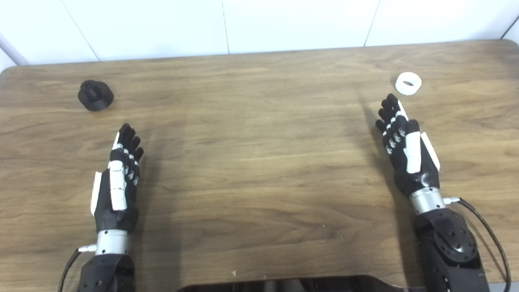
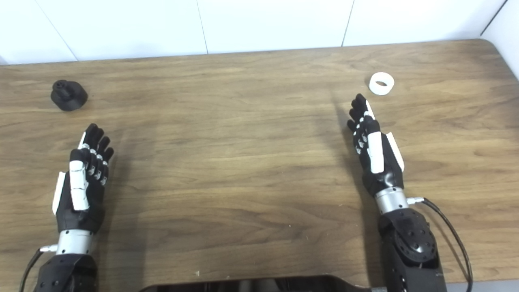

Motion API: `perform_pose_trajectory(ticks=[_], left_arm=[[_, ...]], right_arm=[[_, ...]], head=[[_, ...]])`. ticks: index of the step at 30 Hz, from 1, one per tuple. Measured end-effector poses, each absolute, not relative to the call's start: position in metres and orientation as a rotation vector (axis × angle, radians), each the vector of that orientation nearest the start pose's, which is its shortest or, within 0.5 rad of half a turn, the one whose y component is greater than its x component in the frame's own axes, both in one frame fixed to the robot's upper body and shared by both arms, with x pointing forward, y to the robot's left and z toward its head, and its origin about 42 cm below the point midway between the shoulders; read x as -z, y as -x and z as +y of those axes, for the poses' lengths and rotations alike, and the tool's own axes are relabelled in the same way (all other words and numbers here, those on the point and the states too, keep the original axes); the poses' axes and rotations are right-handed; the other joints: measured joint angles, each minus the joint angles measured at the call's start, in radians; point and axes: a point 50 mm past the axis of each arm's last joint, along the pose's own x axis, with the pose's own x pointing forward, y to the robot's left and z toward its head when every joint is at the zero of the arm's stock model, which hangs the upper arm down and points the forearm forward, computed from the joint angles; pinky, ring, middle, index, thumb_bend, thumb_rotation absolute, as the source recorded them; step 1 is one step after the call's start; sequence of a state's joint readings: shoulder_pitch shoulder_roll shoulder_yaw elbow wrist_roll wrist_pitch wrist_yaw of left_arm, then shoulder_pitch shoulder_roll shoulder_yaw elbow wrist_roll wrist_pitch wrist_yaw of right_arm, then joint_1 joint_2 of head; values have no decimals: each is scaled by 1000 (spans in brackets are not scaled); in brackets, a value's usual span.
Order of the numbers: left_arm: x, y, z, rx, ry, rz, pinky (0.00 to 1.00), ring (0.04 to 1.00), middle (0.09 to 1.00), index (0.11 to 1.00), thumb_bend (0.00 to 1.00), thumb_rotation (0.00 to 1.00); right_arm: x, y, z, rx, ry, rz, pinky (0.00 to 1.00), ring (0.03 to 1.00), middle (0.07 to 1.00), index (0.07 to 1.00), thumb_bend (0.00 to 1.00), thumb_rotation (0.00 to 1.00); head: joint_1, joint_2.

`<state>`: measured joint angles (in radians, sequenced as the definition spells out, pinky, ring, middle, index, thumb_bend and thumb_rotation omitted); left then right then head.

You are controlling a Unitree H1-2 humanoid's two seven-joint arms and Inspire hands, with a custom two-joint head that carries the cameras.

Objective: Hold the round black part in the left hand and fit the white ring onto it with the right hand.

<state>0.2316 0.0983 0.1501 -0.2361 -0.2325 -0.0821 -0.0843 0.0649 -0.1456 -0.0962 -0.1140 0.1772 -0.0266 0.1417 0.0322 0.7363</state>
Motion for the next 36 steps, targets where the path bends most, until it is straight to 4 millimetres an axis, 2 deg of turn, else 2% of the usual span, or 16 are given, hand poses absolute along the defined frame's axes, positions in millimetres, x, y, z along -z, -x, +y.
perform_pose_trajectory(ticks=[8, 15, 19, 27, 30, 31, 33, 36], left_arm=[[-118, -204, 289, -101, 83, -122, 1000, 1000, 1000, 1000, 509, 941], [-118, -203, 288, -102, 84, -122, 1000, 1000, 1000, 991, 523, 905], [-117, -203, 287, -104, 86, -121, 1000, 1000, 1000, 989, 520, 917], [-116, -204, 280, -110, 67, -115, 1000, 1000, 1000, 991, 492, 923], [-113, -205, 277, -105, 66, -112, 1000, 1000, 1000, 992, 494, 928], [-111, -205, 276, -103, 58, -107, 1000, 1000, 1000, 993, 491, 937], [-112, -205, 274, -97, 44, -121, 1000, 1000, 1000, 998, 479, 958], [-112, -205, 273, -95, 34, -147, 1000, 1000, 1000, 1000, 479, 944]], right_arm=[[-119, -261, -278, -48, -15, -93, 1000, 1000, 1000, 1000, 677, 1000], [-119, -261, -279, -47, -15, -93, 1000, 1000, 1000, 1000, 679, 1000], [-118, -261, -279, -51, -19, -95, 1000, 1000, 1000, 1000, 686, 1000], [-118, -262, -285, -56, -19, -118, 1000, 1000, 1000, 1000, 668, 1000], [-118, -263, -289, -69, -21, -133, 1000, 1000, 1000, 1000, 671, 1000], [-117, -263, -291, -75, -14, -131, 1000, 1000, 1000, 1000, 679, 1000], [-116, -264, -296, -79, 1, -132, 1000, 1000, 1000, 1000, 676, 1000], [-117, -265, -301, -77, 16, -156, 1000, 1000, 1000, 1000, 680, 1000]], head=[[-2, 0], [15, -15], [78, -51], [152, -98], [202, -141], [203, -141], [228, -166], [242, -182]])
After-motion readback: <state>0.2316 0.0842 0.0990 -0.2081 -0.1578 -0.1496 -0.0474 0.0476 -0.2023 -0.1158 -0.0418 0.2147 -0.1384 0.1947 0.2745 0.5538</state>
